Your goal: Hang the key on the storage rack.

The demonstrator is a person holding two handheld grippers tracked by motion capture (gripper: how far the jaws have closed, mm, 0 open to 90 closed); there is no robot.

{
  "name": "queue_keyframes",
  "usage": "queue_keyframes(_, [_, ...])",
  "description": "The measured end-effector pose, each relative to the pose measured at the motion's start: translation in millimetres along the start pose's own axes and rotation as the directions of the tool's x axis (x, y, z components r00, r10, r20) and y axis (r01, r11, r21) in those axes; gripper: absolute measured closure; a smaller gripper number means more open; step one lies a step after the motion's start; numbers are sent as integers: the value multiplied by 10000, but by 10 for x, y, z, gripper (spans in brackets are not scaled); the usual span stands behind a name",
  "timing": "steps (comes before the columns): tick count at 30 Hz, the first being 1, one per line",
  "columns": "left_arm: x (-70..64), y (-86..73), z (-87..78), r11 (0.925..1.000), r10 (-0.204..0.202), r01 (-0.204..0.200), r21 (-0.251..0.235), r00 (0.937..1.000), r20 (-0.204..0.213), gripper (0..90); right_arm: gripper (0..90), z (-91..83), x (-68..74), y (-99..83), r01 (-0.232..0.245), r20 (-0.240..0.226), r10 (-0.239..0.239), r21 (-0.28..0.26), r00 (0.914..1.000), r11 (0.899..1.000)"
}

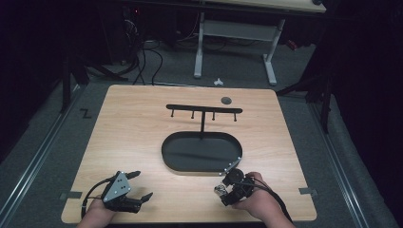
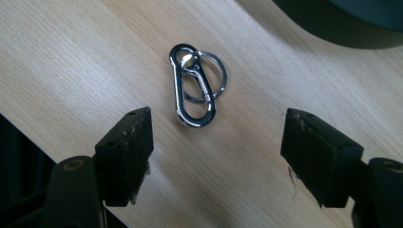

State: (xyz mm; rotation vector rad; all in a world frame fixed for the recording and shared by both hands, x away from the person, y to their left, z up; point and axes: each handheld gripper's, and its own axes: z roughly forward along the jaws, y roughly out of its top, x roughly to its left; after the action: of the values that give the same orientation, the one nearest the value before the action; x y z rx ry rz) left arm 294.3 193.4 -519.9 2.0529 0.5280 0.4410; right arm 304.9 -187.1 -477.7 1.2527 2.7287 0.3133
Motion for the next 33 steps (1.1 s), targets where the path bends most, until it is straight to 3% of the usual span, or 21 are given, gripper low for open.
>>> queue_keyframes(5, [0,0,-1,10000,-3,3,-8,10000,-2,153,331,54,43,30,175,-23,-175,16,9998,9998])
queue_keyframes(14, [2,0,-4,10000,-1,1,2,10000,13,153,563,142,156,84,1167,138,-1172,314,9930,9927])
queue_keyframes(20, [2,-1,-3,10000,-11,11,-14,10000,1,153,673,145,117,85,1003,102,-1006,268,9949,9946])
queue_keyframes(27, [1,0,-4,10000,0,0,11,10000,14,153,674,145,135,82,1134,231,-1140,252,9932,9932])
queue_keyframes(33, [1,-1,-3,10000,-11,11,8,10000,13,153,596,149,151,82,1252,421,-1260,225,9911,9919])
